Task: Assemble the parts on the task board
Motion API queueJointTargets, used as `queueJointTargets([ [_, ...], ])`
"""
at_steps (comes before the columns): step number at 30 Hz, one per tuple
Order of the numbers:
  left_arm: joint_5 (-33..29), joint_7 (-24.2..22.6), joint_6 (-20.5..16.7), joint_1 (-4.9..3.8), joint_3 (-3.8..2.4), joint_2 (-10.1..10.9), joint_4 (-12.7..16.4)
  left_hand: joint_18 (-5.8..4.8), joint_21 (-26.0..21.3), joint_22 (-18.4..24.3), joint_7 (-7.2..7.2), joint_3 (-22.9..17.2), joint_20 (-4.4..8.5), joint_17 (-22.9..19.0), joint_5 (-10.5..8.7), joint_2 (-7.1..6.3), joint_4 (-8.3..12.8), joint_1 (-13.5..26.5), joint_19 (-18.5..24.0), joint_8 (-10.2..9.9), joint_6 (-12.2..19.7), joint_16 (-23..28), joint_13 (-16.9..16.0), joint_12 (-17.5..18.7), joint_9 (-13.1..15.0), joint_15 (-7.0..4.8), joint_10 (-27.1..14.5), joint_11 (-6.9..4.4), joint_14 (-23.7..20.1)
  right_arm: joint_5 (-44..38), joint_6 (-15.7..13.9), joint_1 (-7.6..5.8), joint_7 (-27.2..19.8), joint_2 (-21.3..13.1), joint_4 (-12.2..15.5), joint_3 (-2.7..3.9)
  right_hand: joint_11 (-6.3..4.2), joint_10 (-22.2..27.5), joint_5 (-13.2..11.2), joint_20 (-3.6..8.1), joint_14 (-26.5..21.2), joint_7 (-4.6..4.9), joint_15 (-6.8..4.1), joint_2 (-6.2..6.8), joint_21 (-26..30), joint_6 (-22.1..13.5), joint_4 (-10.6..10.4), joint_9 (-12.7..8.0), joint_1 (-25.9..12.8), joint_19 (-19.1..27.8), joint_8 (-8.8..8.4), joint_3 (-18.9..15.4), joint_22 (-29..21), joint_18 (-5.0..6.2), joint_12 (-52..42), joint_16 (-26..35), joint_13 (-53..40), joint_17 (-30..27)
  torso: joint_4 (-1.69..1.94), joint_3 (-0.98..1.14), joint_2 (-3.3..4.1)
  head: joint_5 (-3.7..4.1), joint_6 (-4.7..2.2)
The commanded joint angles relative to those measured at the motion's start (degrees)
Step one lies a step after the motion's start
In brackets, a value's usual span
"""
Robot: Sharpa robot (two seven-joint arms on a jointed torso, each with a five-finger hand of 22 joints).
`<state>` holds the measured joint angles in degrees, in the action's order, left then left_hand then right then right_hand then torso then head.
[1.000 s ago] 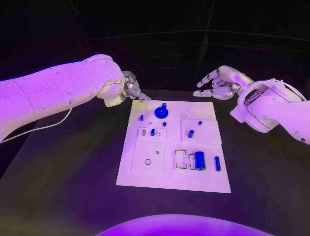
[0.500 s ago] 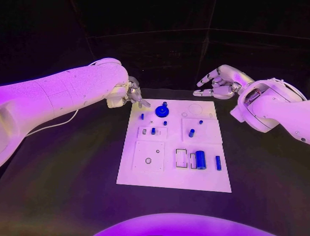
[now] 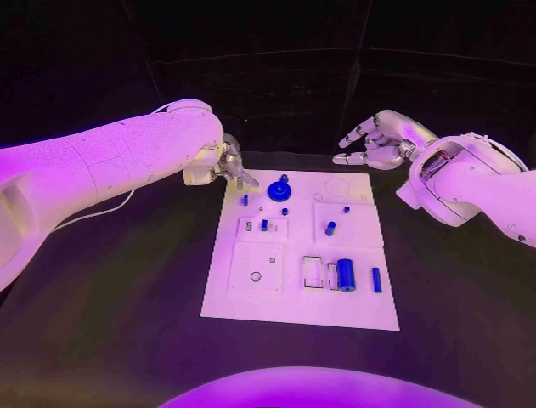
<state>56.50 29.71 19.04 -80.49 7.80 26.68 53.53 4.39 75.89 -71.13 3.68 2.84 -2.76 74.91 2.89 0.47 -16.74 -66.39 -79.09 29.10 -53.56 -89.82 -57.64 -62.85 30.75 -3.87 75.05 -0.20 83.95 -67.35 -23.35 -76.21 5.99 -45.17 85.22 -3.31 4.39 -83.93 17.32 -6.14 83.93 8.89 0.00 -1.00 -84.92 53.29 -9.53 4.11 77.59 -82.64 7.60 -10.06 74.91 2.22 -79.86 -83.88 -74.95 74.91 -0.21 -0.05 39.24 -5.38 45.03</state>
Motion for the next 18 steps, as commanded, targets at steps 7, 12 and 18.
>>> queueJointTargets([
  [7,0.81,1.28,3.78,0.23,0.06,-0.86,-1.43,0.31,-0.04,0.03,0.03,0.39,0.1,15.09,0.1,0.16,0.07,0.43,-0.43,0.24,-0.28,-0.18,0.09,0.24,0.03,0.09,-0.06,-0.22,6.05,0.07,-0.2,-0.12,-0.35,0.1,0.06,0.04,-0.48,0.06,0.67,0.04,3.6,-0.03,-0.29,-0.21,0.24,-0.21,-0.12,-0.09,0.64,0.28,0.31,-0.43,4.75,0.35,0.37,0.18,-6.31,3.64,-0.04,0.02,-0.01,-0.28,-0.02],
  [12,0.8,0.96,4.11,0.76,0.25,-1.27,-1.99,0.32,-0.06,0.05,0.03,0.4,0.11,15.09,0.1,0.17,0.08,0.42,-0.42,0.25,-0.29,-0.18,0.09,0.23,0.03,0.09,-0.06,-0.22,6.05,0.07,-0.21,-0.12,-0.38,0.15,0.05,0.04,-0.48,0.06,0.67,0.04,3.6,-0.03,-0.29,-0.21,0.24,-0.21,-0.12,-0.09,0.64,0.28,0.31,-0.43,4.75,0.35,0.37,0.18,-6.31,3.64,-0.08,0.04,0.01,-0.24,0.07],
  [18,0.8,0.52,4.07,1.29,0.31,-1.64,-2.27,0.3,-0.02,-0.02,0.0,0.46,0.11,15.09,0.1,0.24,0.14,0.37,-0.45,0.29,-0.33,-0.18,0.0,0.15,0.05,0.08,-0.02,-0.23,6.05,0.07,-0.24,-0.11,-0.41,0.23,0.0,0.04,-0.48,0.06,0.67,0.04,3.6,-0.03,-0.29,-0.21,0.24,-0.21,-0.12,-0.09,0.64,0.28,0.31,-0.43,4.75,0.35,0.37,0.18,-6.31,3.64,-0.06,0.05,0.01,-0.18,0.15],
])
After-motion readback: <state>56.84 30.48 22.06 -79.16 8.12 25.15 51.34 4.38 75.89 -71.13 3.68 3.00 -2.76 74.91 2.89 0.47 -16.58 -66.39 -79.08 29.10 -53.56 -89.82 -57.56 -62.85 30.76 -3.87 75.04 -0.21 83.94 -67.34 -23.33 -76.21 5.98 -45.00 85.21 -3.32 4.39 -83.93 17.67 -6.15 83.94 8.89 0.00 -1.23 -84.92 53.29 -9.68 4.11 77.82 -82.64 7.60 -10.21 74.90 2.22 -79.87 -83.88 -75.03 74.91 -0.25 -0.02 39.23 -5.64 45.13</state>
